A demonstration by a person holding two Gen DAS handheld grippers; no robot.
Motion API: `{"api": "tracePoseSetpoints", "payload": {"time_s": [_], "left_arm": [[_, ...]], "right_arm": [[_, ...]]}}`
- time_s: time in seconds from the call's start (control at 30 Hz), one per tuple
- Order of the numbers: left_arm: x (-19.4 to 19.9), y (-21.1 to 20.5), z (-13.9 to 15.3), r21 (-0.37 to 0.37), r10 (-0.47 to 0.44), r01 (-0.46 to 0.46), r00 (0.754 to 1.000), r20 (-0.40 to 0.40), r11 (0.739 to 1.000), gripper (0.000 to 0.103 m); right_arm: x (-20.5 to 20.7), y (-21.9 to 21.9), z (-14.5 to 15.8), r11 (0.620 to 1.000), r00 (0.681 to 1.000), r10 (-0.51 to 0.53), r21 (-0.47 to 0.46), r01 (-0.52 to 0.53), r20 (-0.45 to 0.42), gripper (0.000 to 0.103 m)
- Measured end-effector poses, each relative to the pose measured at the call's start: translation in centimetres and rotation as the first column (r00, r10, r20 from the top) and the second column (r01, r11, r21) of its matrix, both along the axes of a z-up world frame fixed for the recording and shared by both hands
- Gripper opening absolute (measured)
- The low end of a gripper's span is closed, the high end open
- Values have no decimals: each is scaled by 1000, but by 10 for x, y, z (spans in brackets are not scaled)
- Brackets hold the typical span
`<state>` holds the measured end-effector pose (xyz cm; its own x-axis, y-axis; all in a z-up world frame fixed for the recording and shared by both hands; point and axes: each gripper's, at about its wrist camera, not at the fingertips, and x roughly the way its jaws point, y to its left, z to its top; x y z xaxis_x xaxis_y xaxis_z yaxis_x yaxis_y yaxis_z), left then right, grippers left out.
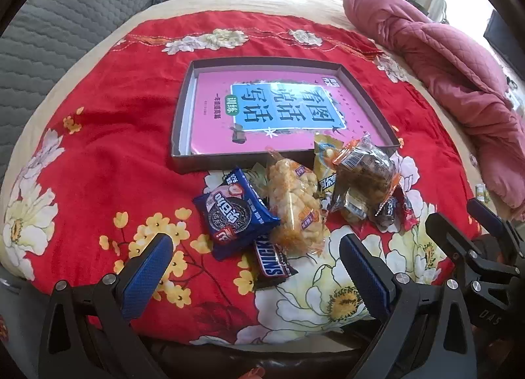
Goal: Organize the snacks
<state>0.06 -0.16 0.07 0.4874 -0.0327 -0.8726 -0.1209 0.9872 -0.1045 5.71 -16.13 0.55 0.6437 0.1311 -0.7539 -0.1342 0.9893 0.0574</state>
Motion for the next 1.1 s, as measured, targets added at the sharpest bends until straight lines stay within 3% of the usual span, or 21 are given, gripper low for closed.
{"api": "tracePoseSetpoints", "payload": {"time_s": [1.1], "left_arm": [[1,-3,-1,2,-13,13,1000,-3,1000,101]], "right_arm": [[0,0,-1,1000,1000,0,-3,0,-1,102]]}}
